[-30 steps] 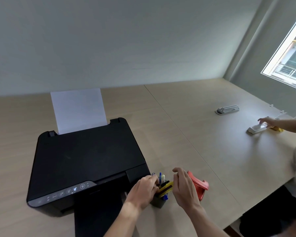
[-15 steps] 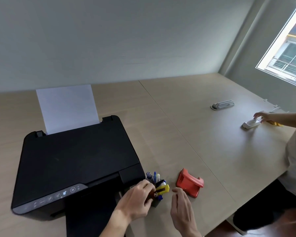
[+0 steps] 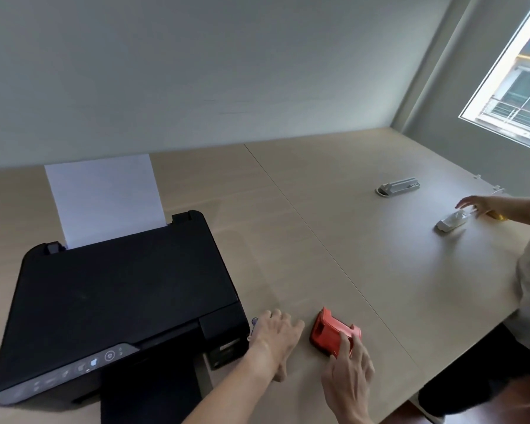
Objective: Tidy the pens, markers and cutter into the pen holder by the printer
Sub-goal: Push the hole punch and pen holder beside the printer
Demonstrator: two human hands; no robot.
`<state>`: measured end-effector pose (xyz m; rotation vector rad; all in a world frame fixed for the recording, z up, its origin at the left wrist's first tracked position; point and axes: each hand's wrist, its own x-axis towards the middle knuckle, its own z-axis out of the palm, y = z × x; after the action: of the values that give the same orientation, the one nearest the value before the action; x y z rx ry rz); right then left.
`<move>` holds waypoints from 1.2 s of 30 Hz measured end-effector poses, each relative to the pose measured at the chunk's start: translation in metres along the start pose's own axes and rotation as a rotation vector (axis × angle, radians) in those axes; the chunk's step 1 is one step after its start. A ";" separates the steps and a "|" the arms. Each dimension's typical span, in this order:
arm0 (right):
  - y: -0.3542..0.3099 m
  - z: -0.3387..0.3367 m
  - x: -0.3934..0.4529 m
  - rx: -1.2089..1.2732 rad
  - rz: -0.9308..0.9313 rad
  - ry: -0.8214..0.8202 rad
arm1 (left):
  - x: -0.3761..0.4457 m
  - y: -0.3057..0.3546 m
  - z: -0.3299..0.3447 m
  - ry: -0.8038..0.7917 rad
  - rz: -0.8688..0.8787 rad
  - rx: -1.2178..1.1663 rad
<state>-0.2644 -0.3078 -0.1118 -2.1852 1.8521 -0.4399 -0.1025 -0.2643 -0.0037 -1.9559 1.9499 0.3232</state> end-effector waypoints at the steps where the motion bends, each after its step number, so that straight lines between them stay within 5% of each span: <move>1: 0.002 0.001 0.002 -0.020 -0.009 -0.012 | 0.002 0.001 -0.004 -0.031 0.001 -0.001; 8: 0.001 0.006 0.005 -0.040 -0.038 -0.049 | 0.013 0.000 -0.009 -0.122 -0.028 0.016; 17: -0.001 0.007 0.019 -0.007 -0.078 -0.058 | 0.053 -0.012 -0.009 -0.004 -0.211 -0.078; 26: -0.038 -0.002 0.077 -0.033 -0.194 -0.311 | 0.088 -0.053 -0.012 0.030 -0.419 -0.123; 36: -0.090 0.014 0.115 -0.058 -0.326 -0.477 | 0.113 -0.114 -0.021 -0.037 -0.451 -0.132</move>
<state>-0.1598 -0.4068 -0.0831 -2.3732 1.2813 0.0839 0.0115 -0.3780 -0.0196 -2.3807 1.4372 0.3672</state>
